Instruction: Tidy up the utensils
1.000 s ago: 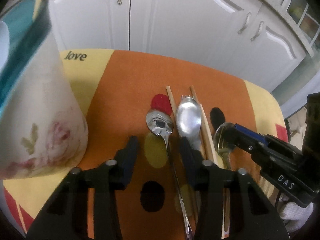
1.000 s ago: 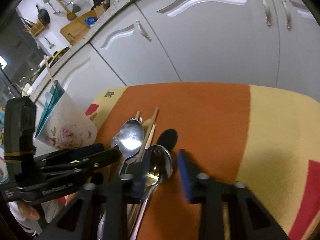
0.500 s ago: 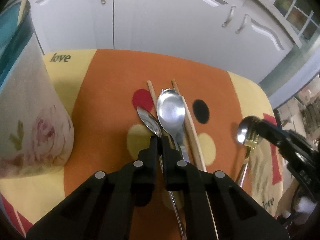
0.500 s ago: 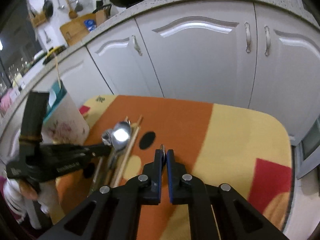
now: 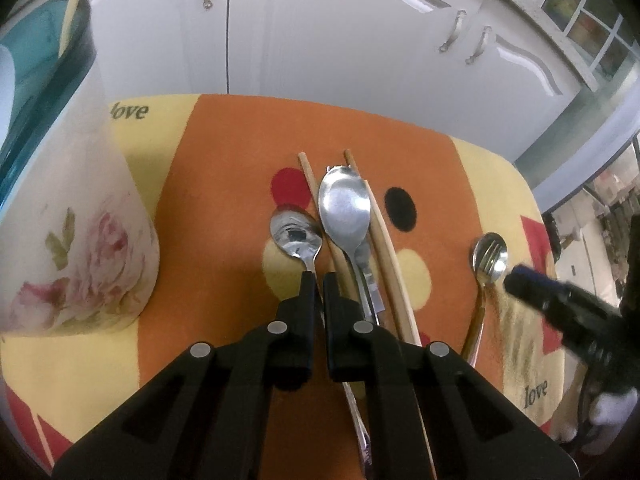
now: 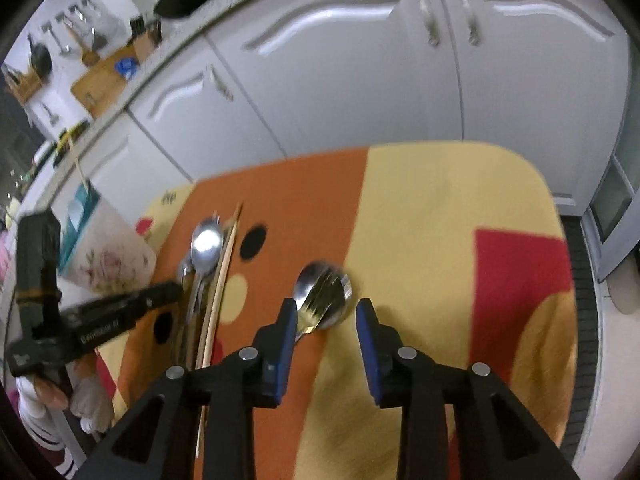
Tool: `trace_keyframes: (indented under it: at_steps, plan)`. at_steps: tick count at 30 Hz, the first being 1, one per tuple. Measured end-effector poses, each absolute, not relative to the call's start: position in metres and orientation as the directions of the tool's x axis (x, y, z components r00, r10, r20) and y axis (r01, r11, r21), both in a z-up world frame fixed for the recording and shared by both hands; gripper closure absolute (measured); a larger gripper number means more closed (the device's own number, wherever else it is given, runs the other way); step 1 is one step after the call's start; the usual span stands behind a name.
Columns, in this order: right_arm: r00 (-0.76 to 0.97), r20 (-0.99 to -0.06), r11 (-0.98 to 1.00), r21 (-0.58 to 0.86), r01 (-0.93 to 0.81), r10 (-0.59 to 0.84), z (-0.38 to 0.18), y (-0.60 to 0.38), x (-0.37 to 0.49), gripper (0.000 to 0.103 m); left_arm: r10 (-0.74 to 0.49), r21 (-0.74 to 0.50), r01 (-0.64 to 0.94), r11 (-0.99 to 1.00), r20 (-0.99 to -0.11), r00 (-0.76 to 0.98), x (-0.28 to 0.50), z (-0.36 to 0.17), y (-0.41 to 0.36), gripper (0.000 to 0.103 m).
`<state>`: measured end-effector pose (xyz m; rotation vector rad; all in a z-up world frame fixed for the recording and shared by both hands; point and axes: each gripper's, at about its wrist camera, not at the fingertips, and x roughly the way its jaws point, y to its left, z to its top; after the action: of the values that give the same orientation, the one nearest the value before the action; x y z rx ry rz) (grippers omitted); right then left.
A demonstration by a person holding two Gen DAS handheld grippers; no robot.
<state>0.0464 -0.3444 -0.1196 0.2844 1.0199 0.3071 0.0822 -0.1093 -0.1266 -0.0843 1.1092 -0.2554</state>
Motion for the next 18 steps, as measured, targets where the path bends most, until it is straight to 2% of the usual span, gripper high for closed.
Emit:
trace_keyframes:
  at_steps: [4,7,9,10,12,13,15,18]
  plan:
    - [0.484,-0.772,0.909,0.385,-0.161,0.413,-0.116,-0.327,0.034,0.074,-0.238,-0.191,0.152,0.97,-0.877,0.417,0.081,-0.129,-0.105,0.1]
    - [0.449,-0.807,0.923,0.354,-0.151,0.383,-0.128,-0.316,0.036,0.074,-0.24,-0.202,0.134,0.97,-0.872,0.426,0.084,-0.129,-0.104,0.1]
    - [0.451,-0.805,0.921,0.362,-0.141,0.385,-0.133,-0.314,0.038,0.074,-0.238,-0.199,0.135,0.971,-0.875,0.422,0.087,-0.13,-0.106,0.096]
    - [0.458,-0.799,0.919,0.368,-0.139,0.389,-0.133,-0.314,0.04,0.075,-0.228,-0.189,0.133,0.973,-0.88,0.416,0.089,-0.132,-0.107,0.091]
    - [0.467,-0.801,0.925,0.352,-0.14,0.375,-0.134,-0.313,0.041,0.084,-0.22,-0.185,0.124,0.975,-0.886,0.408,0.092,-0.136,-0.108,0.089]
    - [0.472,-0.796,0.924,0.353,-0.145,0.378,-0.134,-0.315,0.041,0.086,-0.219,-0.183,0.125,0.975,-0.882,0.417,0.093,-0.135,-0.108,0.089]
    - [0.476,-0.785,0.916,0.374,-0.147,0.397,-0.131,-0.32,0.037,0.102,-0.213,-0.172,0.135,0.976,-0.883,0.419,0.094,-0.136,-0.11,0.089]
    - [0.466,-0.791,0.916,0.373,-0.145,0.396,-0.13,-0.327,0.032,0.103,-0.214,-0.166,0.149,0.975,-0.881,0.421,0.096,-0.135,-0.112,0.092]
